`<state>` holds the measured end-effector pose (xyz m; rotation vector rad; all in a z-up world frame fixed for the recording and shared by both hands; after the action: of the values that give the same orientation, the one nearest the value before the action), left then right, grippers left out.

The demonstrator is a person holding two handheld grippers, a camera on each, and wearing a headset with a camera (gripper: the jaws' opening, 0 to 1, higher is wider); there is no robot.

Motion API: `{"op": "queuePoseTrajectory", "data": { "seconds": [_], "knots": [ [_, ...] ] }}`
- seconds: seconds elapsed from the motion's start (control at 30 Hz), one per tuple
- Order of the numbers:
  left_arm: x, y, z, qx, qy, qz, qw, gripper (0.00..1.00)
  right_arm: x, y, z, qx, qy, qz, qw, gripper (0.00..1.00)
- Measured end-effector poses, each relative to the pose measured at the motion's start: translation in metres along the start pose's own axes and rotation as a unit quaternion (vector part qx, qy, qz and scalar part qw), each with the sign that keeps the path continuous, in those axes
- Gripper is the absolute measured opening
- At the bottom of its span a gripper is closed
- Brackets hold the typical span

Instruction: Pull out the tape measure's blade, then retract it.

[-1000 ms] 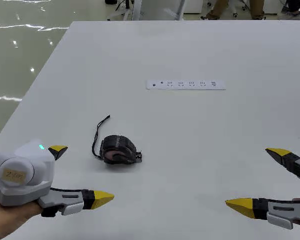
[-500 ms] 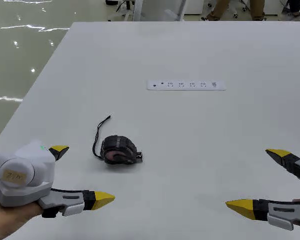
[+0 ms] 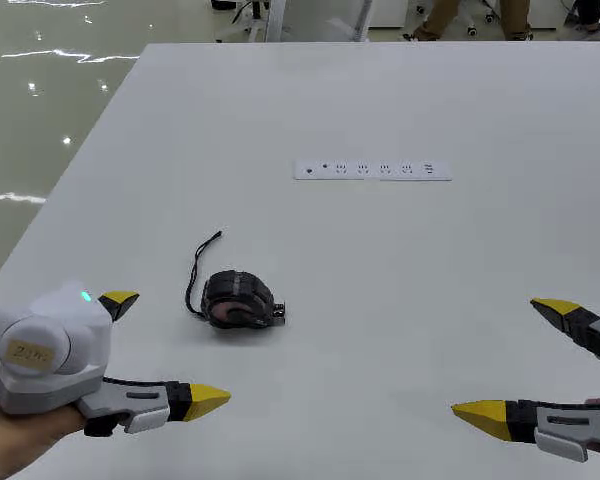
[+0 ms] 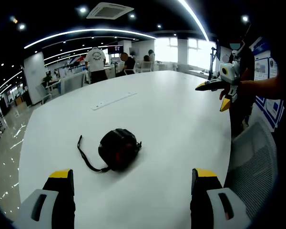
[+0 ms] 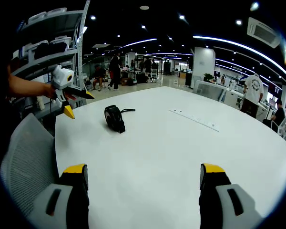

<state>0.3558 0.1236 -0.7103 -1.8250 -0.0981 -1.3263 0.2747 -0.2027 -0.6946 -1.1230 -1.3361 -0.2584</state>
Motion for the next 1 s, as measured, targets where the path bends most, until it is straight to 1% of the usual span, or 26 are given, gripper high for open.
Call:
{"op": "queuePoseTrajectory", "data": {
  "seconds": [0.2, 0.43, 0.7, 1.0],
  "knots": [
    [0.0, 0.0, 0.001, -0.001, 0.001, 0.0, 1.0, 1.0, -0.001, 0.0, 0.001, 0.003, -0.001, 0.002, 1.0, 1.0],
    [0.001, 0.002, 0.003, -0.008, 0.011, 0.007, 0.9999, 1.0, 0.0, 0.004, -0.001, 0.013, -0.009, 0.008, 0.9998, 0.99],
    [0.004, 0.008, 0.007, -0.021, 0.03, 0.02, 0.9991, 1.0, 0.001, 0.013, -0.003, 0.035, -0.03, 0.017, 0.9988, 0.97],
    [0.009, 0.017, 0.012, -0.036, 0.06, 0.038, 0.9969, 0.98, 0.001, 0.027, -0.007, 0.062, -0.049, 0.029, 0.9965, 0.96]
  ]
}}
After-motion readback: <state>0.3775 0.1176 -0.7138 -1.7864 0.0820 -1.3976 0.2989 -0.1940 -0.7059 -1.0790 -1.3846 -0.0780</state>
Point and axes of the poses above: the centre of the closed fingertips' face, and the gripper's own axes: y roughly forward along the fingers, z roughly to its left, x roughly out of its top, the point moved 3 cm from there along -y, roughly backward along the fingers, and after that the axes turned 8 degrees about -y, right-handed, at the moved point
